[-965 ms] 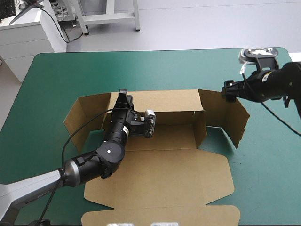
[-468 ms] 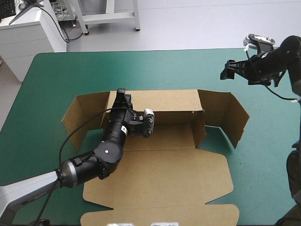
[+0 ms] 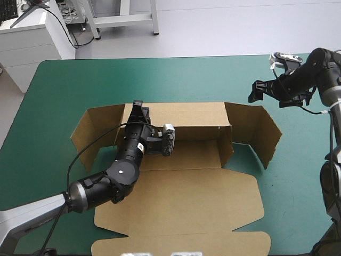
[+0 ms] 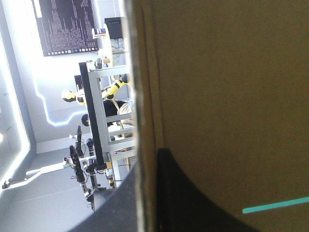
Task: Fold the box
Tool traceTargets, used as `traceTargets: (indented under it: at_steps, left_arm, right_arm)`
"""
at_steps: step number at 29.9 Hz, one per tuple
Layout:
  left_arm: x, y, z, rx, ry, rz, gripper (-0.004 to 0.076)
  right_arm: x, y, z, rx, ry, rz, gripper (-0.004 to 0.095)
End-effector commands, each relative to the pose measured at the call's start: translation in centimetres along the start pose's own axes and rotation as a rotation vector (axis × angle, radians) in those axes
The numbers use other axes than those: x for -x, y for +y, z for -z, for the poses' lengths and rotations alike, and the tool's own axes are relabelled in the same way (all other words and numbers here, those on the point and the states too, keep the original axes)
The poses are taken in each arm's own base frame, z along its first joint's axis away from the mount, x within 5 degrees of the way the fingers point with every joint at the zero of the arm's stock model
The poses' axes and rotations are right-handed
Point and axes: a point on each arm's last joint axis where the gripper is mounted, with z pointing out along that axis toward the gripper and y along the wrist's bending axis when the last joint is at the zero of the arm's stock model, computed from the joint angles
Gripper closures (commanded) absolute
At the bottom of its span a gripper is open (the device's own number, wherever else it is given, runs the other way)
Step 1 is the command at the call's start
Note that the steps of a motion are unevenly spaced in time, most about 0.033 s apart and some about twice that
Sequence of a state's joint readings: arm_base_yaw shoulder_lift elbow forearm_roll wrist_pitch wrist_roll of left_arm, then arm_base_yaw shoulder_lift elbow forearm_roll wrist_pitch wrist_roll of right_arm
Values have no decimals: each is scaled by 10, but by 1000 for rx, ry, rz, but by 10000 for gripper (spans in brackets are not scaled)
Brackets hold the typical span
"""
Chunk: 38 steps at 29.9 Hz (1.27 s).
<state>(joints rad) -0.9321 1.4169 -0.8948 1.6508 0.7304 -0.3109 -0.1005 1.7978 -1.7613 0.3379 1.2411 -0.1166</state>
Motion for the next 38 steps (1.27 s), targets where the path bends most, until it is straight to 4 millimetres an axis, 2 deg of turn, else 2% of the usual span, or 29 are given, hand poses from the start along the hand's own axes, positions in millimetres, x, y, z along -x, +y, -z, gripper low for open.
traceTargets:
  at_steps: [1,7,13,24,30,38]
  left_arm:
    - [-5,22,10,92,4,9,732]
    - [-4,22,10,91,-1,9,732]
    - [-4,21,10,90,-3,5,732]
    - [-4,21,10,90,-3,9,732]
    - [-4,21,10,90,-4,9,732]
    - [-4,21,10,90,-4,9,732]
  right_arm:
    - [-6,9,25,33,-48,23,6]
    - [-27,14,35,47,-42,39,47]
    - [-50,18,47,38,-87,48,48]
    - [-91,12,28,43,-91,43,48]
    - [-114,15,13,133,-113,113,48]
    - [-126,22,0,255,-121,237,48]
